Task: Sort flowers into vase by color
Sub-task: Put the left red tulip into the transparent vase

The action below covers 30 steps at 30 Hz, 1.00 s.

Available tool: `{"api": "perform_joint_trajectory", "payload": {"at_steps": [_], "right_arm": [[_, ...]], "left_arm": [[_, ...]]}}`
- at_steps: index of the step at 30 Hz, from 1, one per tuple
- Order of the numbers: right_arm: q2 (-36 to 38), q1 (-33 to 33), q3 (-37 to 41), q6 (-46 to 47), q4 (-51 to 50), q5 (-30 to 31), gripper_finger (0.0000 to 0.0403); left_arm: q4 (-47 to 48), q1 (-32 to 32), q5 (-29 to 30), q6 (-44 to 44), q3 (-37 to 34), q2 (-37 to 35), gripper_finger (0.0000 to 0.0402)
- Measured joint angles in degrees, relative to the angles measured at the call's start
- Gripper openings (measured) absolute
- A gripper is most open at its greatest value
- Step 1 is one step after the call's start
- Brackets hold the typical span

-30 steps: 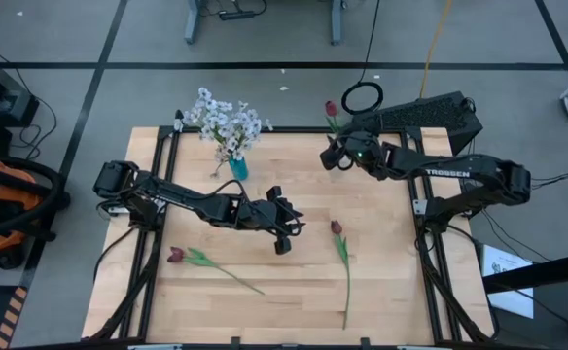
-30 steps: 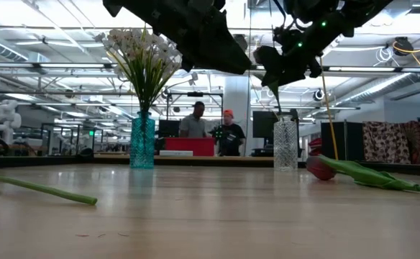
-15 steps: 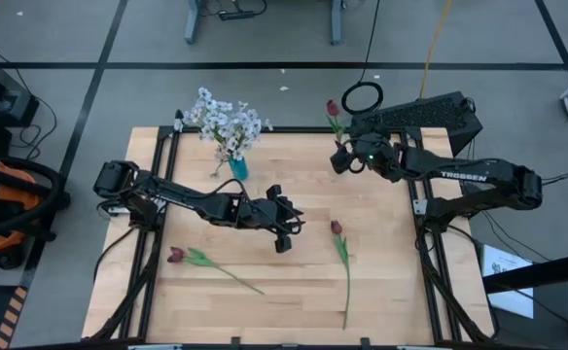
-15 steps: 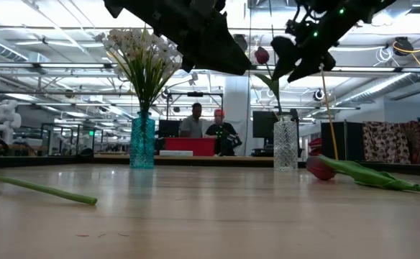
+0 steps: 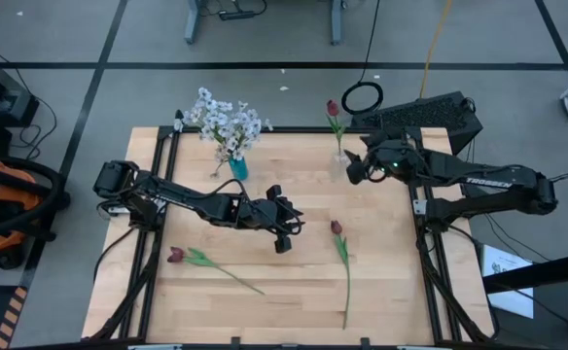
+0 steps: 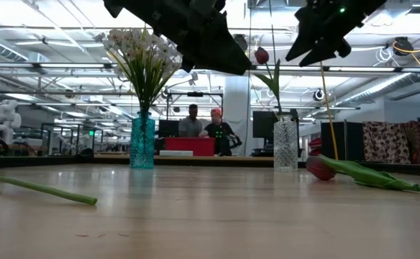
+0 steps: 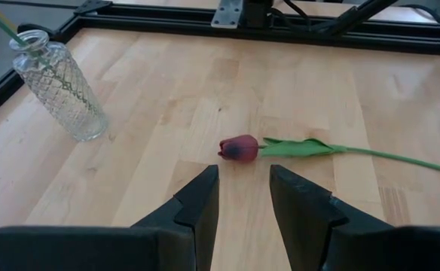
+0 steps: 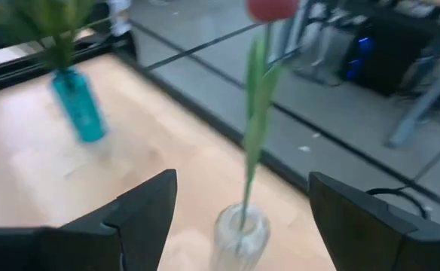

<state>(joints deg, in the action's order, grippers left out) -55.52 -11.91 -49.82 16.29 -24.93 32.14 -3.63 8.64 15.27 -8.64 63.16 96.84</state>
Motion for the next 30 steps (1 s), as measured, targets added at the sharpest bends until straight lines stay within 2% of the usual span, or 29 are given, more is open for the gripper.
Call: {"api": "perform_joint_trajectory", "payload": {"at_steps": [9, 13, 17, 26, 30], "right_arm": [[4.93, 6.91, 0.0, 8.57, -13.52, -5.34, 0.0282], [5.17, 11.55, 0.0, 13.62, -17.61, -5.56, 0.0277], [4.79, 16.52, 0.0, 18.25, -19.1, -5.52, 0.0272], [3.22, 28.57, 0.0, 29.66, -20.63, -4.98, 0.0262], [0.37, 33.4, 0.02, 33.72, -20.61, -2.5, 0.0262]], "left_arm": [[0.11, 0.22, -0.24, -0.07, 0.0, 0.0, 0.0125], [0.17, 0.9, -0.31, -0.02, 0.0, 0.0, 0.0125], [1.55, 1.94, -0.42, -0.15, 0.0, 0.0, 0.0125], [12.0, 7.21, -0.3, -6.54, 0.0, 0.0, 0.0125], [13.86, 10.03, -0.18, -9.04, 0.0, 0.0, 0.0125]]}}
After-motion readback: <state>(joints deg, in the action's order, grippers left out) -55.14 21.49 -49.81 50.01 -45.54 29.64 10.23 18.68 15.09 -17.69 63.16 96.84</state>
